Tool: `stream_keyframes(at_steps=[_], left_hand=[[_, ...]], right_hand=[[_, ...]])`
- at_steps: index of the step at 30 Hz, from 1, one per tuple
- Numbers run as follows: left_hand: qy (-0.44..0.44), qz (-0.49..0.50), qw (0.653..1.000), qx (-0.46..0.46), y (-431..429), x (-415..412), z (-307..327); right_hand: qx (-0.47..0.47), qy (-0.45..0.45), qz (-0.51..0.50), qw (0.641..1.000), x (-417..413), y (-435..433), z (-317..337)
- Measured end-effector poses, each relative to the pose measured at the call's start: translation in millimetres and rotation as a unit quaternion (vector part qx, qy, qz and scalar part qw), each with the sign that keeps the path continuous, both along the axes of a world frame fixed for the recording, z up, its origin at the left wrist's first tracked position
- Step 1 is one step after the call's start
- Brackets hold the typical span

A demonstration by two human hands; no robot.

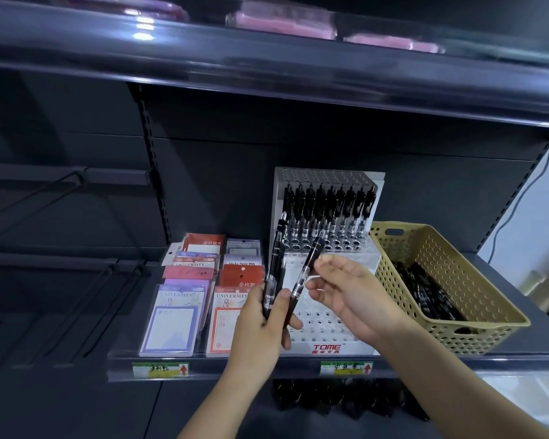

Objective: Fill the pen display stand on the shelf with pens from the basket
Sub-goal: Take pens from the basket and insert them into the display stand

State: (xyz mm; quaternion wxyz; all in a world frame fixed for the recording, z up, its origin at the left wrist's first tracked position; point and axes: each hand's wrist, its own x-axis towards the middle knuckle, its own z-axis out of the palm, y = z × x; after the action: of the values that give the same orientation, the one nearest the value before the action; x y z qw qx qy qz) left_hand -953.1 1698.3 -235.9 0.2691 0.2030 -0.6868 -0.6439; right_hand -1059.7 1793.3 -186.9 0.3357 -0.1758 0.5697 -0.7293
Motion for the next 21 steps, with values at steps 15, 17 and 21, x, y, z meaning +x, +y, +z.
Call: stream_keyframes(at_steps=[15, 17, 21], left_hand=[[-0.05, 0.045, 0.997, 0.043, -0.8, -3.5, -2.9], [-0.049, 0.041, 0.997, 0.04, -0.7, -3.7, -1.9], [-0.048, 0.03, 0.998, 0.039, -3.4, -3.2, -1.2]], right_hand=[[0.169, 0.401, -0.303, 0.848, -75.4, -5.5, 67.1], [0.186, 0.421, -0.296, 0.837, -81.7, -11.9, 62.2], [0.201, 0.437, -0.286, 0.829, -91.6, -17.9, 53.3]])
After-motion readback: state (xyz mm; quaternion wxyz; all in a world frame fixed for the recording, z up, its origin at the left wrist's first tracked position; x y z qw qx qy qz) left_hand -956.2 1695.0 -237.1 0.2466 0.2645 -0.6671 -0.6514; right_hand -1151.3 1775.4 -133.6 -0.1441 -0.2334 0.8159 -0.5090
